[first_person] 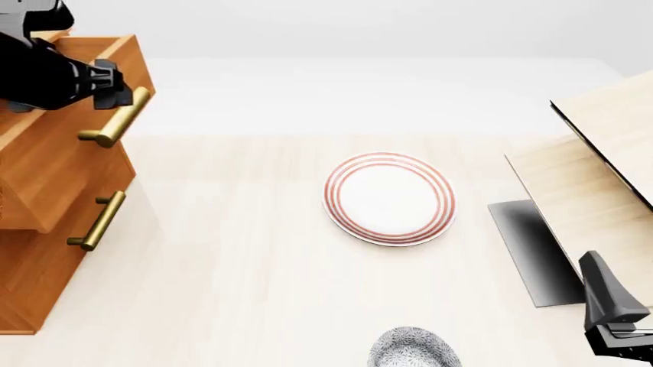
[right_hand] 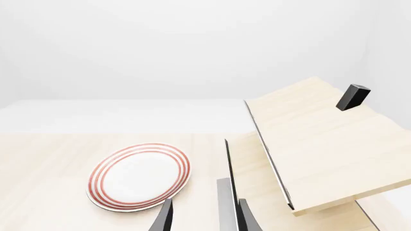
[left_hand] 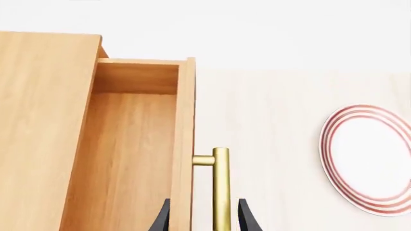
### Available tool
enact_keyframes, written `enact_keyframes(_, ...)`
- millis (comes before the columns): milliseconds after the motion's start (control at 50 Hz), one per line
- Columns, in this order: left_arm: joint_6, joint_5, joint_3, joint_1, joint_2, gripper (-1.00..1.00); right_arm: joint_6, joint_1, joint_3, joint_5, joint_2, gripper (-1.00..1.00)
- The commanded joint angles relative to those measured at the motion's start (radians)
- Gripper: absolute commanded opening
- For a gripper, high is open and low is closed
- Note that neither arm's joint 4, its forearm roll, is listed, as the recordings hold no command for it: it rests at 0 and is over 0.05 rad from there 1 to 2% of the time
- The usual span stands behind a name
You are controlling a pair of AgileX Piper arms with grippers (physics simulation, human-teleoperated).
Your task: Open the top drawer of the cabinet and put the bowl in it.
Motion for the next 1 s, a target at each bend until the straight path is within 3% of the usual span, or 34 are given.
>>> enact_keyframes(20,0.014,0.000,-0.001,-0.033,0.012,1.00,-0.001,0.000,0.001,0.004,-0.006,1.00)
enact_keyframes(1000,0.012,-0.015,-0.034,-0.232,0.079,1.00,-0.001,0.000,0.001,0.004,-0.006,1.00)
